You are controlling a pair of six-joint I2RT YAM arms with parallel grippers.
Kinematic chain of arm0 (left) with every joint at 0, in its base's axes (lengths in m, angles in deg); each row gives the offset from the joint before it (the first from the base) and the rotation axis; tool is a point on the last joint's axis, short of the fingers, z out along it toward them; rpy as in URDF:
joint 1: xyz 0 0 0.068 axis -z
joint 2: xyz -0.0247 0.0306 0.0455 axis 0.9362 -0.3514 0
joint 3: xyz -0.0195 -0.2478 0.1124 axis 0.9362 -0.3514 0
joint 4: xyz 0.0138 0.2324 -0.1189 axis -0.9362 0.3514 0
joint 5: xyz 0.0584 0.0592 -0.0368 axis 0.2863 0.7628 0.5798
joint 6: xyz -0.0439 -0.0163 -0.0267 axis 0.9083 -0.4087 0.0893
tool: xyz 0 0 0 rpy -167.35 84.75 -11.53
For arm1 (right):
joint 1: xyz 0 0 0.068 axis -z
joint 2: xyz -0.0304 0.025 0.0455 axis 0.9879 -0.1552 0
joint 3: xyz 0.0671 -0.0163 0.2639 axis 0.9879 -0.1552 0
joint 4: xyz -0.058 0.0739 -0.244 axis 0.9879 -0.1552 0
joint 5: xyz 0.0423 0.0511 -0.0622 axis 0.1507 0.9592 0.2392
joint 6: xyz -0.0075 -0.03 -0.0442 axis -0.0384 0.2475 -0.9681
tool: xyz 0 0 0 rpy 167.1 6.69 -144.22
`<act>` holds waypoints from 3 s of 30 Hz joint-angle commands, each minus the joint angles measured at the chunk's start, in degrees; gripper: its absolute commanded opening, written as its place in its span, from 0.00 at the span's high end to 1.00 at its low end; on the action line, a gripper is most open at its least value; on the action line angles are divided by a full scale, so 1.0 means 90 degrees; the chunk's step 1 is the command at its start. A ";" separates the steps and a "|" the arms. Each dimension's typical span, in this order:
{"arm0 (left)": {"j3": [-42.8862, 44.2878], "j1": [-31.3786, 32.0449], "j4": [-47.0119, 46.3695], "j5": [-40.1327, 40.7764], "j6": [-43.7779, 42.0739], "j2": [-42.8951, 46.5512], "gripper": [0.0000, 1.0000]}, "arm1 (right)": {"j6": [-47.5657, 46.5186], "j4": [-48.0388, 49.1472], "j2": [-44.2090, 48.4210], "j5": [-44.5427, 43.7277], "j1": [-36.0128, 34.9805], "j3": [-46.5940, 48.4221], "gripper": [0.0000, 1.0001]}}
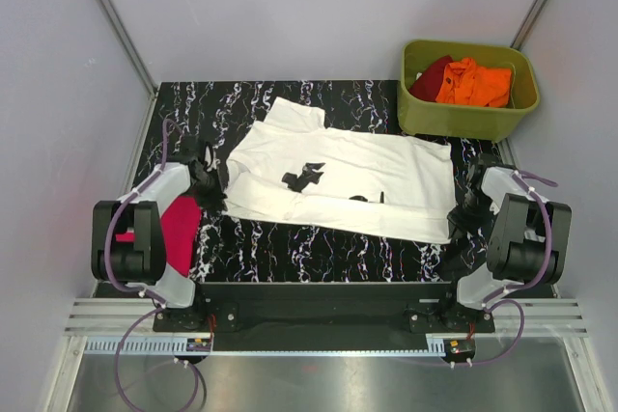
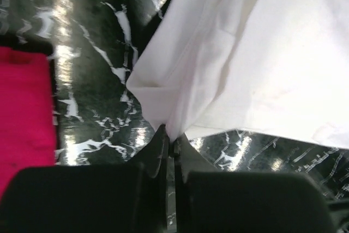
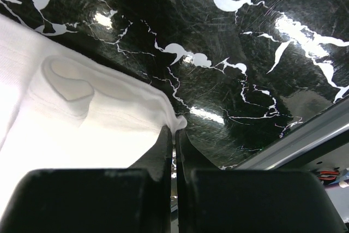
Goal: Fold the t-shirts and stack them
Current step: Fold the tshirt
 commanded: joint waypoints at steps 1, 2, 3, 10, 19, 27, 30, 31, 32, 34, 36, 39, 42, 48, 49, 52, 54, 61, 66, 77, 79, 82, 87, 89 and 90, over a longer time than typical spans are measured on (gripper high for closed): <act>0.0729 0.0038 0.0538 0.1156 -0.0268 0.0166 1.00 | -0.0149 -0.0107 -0.0039 -0.0429 0.0058 0.0282 1.00; 0.0798 0.0087 0.0646 0.1759 -0.0288 0.0244 1.00 | -0.0159 -0.0117 -0.0059 -0.0488 0.0058 0.0302 1.00; 0.0885 0.0135 0.0821 0.1977 -0.0337 0.0361 1.00 | -0.0188 -0.0127 -0.0049 -0.0518 0.0058 0.0311 1.00; 0.1159 0.0224 0.0764 0.1677 -0.0182 -0.0486 1.00 | -0.0227 -0.0088 -0.0137 -0.0625 0.0058 0.0311 1.00; 0.1140 0.0087 0.1096 0.2009 0.0102 -0.1054 0.84 | -0.0227 -0.0050 -0.0244 -0.0850 0.0058 0.0380 1.00; 0.1384 0.0087 0.1175 0.2117 0.0161 -0.0049 0.57 | -0.0315 -0.0059 -0.0391 -0.1006 0.0058 0.0478 1.00; 0.1355 0.0087 0.1106 0.1931 0.0161 0.0108 0.52 | -0.0315 -0.0049 -0.0459 -0.0997 0.0058 0.0507 1.00; 0.1326 0.0087 0.1067 0.1882 0.0180 0.0089 0.52 | -0.0296 -0.0030 -0.0488 -0.0977 0.0058 0.0497 1.00; 0.1297 0.0087 0.0961 0.1708 0.0171 0.0060 0.52 | -0.0305 -0.0030 -0.0508 -0.0948 0.0058 0.0497 0.99; 0.1247 0.0097 0.0891 0.1502 0.0151 -0.0174 0.53 | -0.0296 0.0000 -0.0566 -0.0899 0.0058 0.0487 0.99; 0.1179 0.0097 0.0833 0.1296 0.0209 -0.0389 0.54 | -0.0315 0.0009 -0.0586 -0.0899 0.0058 0.0478 0.99; 0.1052 0.0097 0.0842 0.1296 0.0297 -0.0575 0.55 | -0.0315 0.0009 -0.0596 -0.0909 0.0058 0.0507 0.99; 0.1003 0.0097 0.0940 0.1607 0.0346 -0.0479 0.56 | -0.0335 0.0000 -0.0606 -0.0870 0.0058 0.0546 0.99; 0.0848 0.0184 0.0638 0.1279 0.0454 0.0976 0.39 | -0.0393 0.0068 -0.0664 -0.0782 0.0058 0.0497 0.96; 0.0731 0.0194 0.0541 0.1054 0.0483 0.0997 0.37 | -0.0403 0.0068 -0.0655 -0.0772 0.0058 0.0487 0.96; 0.0555 0.0195 0.0423 0.0555 0.0590 0.0579 0.39 | -0.0422 0.0107 -0.0654 -0.0782 0.0058 0.0487 0.94; 0.0535 0.0195 0.0355 0.0495 0.0562 0.0257 0.41 | -0.0432 0.0117 -0.0674 -0.0782 0.0048 0.0487 0.94; 0.0574 0.0185 0.0344 0.0583 0.0376 -0.0458 0.56 | -0.0432 0.0156 -0.0762 -0.0723 0.0058 0.0487 0.95; 0.0924 0.0185 0.0637 0.1421 0.0142 -0.0888 1.00 | -0.0423 0.0185 -0.0771 -0.0850 0.0068 0.0458 1.00; 0.1131 0.0438 0.0735 0.1921 0.0092 -0.0937 0.75 | -0.0413 0.0185 -0.0947 -0.0772 0.0088 0.0497 0.95; 0.1111 0.0448 0.0822 0.2047 0.0141 -0.0665 0.54 | -0.0403 0.0117 -0.0909 -0.0772 0.0088 0.0546 0.81; 0.1257 0.0468 0.1125 0.2213 0.0190 -0.0137 0.41 | -0.0422 -0.0029 -0.0743 -0.0743 0.0087 0.0672 0.62; 0.1842 0.0868 0.1448 0.2215 0.0180 0.0809 0.38 | -0.0627 -0.0605 -0.0040 -0.0821 0.0078 0.1209 0.42; 0.1901 0.1014 0.1283 0.1738 0.0161 0.0957 0.40 | -0.0686 -0.0761 0.0155 -0.0753 -0.0029 0.1560 0.40; 0.1873 0.1034 0.1011 0.1001 0.0161 0.1035 0.43 | -0.0735 -0.0743 0.0233 -0.0617 -0.0117 0.1658 0.40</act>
